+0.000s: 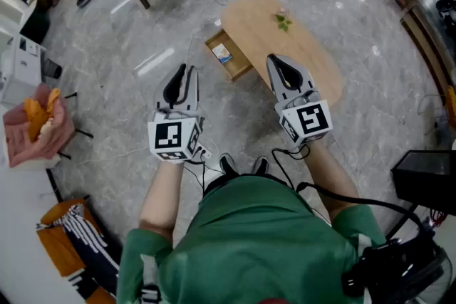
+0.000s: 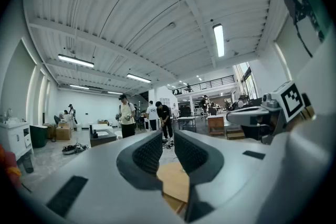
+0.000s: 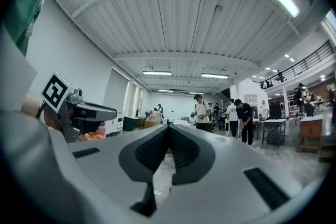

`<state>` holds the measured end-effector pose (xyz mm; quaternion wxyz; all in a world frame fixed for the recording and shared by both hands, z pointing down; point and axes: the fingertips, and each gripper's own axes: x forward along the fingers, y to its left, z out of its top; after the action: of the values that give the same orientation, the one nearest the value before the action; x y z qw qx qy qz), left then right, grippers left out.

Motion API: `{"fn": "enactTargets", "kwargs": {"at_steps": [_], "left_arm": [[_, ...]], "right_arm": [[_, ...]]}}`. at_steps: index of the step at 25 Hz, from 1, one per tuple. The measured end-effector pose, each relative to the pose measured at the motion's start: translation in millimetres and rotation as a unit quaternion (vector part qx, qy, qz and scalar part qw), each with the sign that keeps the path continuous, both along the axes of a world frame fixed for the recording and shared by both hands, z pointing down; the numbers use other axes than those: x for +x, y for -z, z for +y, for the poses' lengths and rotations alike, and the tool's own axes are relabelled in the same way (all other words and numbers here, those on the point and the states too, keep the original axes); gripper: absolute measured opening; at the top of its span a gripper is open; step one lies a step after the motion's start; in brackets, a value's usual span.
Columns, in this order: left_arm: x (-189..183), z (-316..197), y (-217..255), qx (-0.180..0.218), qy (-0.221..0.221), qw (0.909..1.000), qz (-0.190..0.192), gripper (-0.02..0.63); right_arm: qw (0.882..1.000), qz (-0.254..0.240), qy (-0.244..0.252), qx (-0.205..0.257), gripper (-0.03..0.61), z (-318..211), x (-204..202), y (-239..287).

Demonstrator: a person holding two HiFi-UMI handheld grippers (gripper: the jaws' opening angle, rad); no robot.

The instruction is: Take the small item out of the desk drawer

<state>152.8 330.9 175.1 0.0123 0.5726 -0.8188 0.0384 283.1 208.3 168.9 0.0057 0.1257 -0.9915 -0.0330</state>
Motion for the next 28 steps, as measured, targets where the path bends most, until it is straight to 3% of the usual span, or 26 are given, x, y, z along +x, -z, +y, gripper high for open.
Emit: {"fn": "enactTargets", "kwargs": {"at_steps": [4,12,15,17,19,22,23,24,25,28], "left_arm": [[-19.4,-5.0,13.8,0.019,0.016,0.9996,-0.015,0.081],[-26.7,9.9,10.5,0.024,0.018,0.9995,-0.008,0.081],[-40.9,21.3,3.0,0.024,0.022,0.9995,-0.004,0.081],[-55.3,32.8,-5.0,0.023,0.024,0.9995,-0.001,0.081],[-73.3,46.0,-11.7,0.022,0.028,0.9994,0.001,0.081],[-96.4,67.2,-21.8,0.02,0.035,0.9992,0.009,0.081],[-103.0,71.9,-24.8,0.019,0.036,0.9991,0.012,0.081],[-108.8,74.8,-27.4,0.019,0.037,0.999,0.015,0.081],[-113.6,76.4,-29.9,0.018,0.036,0.9991,0.016,0.081],[-122.9,76.2,-36.2,0.012,0.026,0.9995,0.015,0.081]], "right_arm": [[1.0,-0.01,0.003,0.013,0.014,-7.1,-16.1,3.7],[1.0,0.003,0.002,0.019,0.015,-3.4,-26.8,-5.3],[0.999,0.015,0.007,0.041,0.015,4.8,-36.3,-14.0],[0.996,0.027,0.021,0.081,0.015,17.1,-46.6,-18.5],[0.982,0.068,0.047,0.17,0.015,34.9,-60.8,-23.2],[0.928,0.144,0.068,0.335,0.015,61.9,-77.4,-36.9],[0.914,0.153,0.067,0.371,0.015,66.6,-82.7,-39.6],[0.908,0.153,0.066,0.384,0.015,69.1,-88.6,-40.8],[0.914,0.146,0.067,0.373,0.015,70.1,-95.2,-41.0],[0.963,0.1,0.064,0.243,0.015,63.0,-115.2,-43.7]]}}
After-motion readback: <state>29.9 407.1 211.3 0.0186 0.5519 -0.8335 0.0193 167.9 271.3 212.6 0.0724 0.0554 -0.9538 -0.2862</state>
